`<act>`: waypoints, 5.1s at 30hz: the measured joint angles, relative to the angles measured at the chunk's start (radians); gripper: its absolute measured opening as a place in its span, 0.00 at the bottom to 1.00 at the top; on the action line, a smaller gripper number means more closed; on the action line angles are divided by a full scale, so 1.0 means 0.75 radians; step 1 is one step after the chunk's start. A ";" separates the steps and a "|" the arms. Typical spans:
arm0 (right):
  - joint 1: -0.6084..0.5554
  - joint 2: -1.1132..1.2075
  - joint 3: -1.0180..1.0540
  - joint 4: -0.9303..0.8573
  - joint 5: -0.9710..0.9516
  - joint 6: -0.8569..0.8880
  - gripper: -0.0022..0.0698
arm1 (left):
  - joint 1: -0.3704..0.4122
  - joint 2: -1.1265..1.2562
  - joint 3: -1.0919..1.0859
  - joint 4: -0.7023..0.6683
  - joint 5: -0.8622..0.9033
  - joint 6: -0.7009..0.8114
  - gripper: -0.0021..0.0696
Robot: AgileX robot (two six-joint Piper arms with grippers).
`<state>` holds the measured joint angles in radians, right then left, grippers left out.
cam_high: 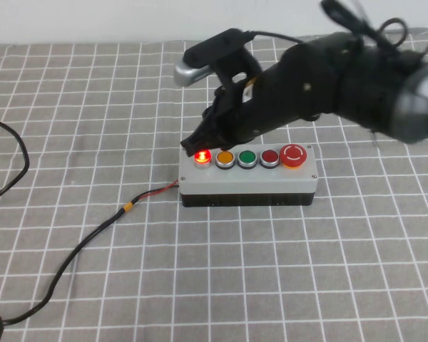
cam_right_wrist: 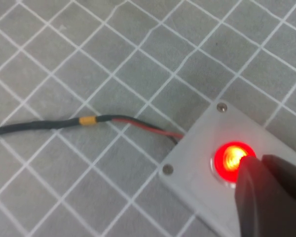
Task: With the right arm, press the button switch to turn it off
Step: 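Press the lit red button on the button box to turn it off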
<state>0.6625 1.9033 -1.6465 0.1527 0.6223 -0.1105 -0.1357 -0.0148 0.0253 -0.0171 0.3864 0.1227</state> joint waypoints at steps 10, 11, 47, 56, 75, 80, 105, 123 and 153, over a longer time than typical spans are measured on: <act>0.000 0.165 -0.108 -0.003 0.003 0.000 0.01 | 0.000 0.000 0.000 0.000 0.000 0.000 0.02; 0.000 0.173 -0.110 -0.006 0.003 0.000 0.01 | 0.000 0.000 0.000 0.000 0.000 0.000 0.02; 0.000 0.153 -0.192 -0.095 0.103 0.004 0.01 | 0.000 0.000 0.000 0.000 0.000 0.000 0.02; 0.000 -0.248 -0.217 -0.285 0.227 0.001 0.01 | 0.000 0.000 0.000 0.000 0.000 0.000 0.02; 0.000 -1.173 0.871 -0.441 -0.013 0.494 0.01 | 0.000 0.000 0.000 0.000 0.000 0.000 0.02; 0.000 -1.417 1.277 -0.447 -0.295 0.614 0.01 | 0.000 0.000 0.000 0.000 0.000 0.000 0.02; -0.146 -1.781 1.497 -0.455 -0.409 0.624 0.01 | 0.000 0.000 0.000 0.000 0.002 0.000 0.02; -0.739 -2.389 1.807 -0.458 -0.279 0.619 0.01 | 0.000 0.000 0.000 0.000 0.002 0.000 0.02; -0.864 -2.556 2.183 -0.350 -0.251 0.385 0.01 | 0.000 0.000 0.000 0.000 0.002 0.000 0.02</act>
<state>0.0148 -0.0134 -0.0093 -0.1095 0.4340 0.1781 -0.1357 -0.0148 0.0253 -0.0171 0.3882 0.1227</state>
